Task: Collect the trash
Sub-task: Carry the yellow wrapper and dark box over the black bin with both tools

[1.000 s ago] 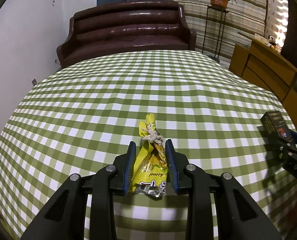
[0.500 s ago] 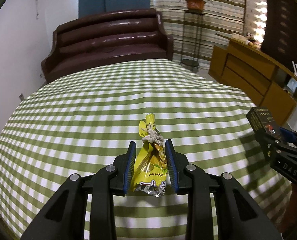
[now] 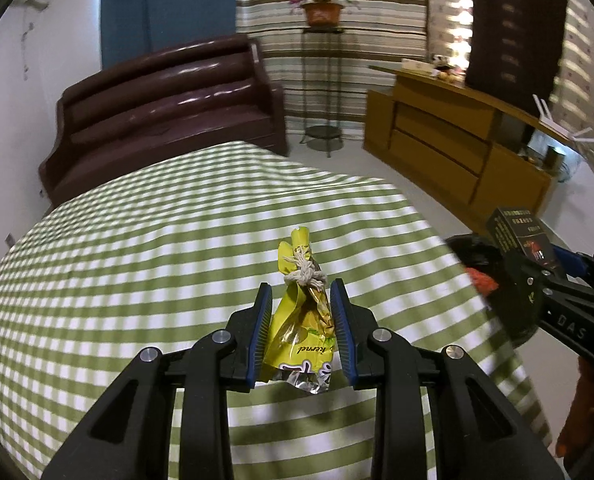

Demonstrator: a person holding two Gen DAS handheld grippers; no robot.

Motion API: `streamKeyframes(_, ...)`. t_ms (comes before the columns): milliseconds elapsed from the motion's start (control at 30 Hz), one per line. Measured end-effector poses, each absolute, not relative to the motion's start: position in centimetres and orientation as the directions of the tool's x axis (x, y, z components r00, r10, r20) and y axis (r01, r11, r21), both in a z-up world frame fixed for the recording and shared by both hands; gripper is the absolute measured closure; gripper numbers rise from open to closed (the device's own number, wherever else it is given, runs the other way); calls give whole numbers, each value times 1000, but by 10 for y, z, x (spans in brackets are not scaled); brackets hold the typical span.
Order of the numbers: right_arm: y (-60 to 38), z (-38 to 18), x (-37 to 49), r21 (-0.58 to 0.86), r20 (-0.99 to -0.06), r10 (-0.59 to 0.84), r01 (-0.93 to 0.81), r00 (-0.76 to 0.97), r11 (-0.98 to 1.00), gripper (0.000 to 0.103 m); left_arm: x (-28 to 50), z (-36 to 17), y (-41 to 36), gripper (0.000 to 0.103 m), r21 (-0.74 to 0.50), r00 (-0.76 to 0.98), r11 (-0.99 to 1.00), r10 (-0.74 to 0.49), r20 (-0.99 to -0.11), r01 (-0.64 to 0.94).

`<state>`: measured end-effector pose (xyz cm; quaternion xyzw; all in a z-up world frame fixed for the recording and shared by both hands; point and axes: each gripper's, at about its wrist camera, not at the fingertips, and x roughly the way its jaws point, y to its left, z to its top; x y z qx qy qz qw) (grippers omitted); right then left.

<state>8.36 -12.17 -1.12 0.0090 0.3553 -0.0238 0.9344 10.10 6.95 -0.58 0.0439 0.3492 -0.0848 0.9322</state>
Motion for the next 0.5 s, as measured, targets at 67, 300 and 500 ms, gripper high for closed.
streamKeyframes(67,-136,-12,82,-1,-662,-56,73,747,997,49,103,-4,52,72,28,742,976,-145,-654,216)
streamKeyframes(300,-176,-13,79,10,-656,-96,137,749,991,49,108,-2,-2,72,41,741,955,-200,-641,293)
streamKeyframes(500,-202,-15,80,19,-651,-117,170,750,985,49,117,-4,-37,72,49,735,940,-230,-638,337)
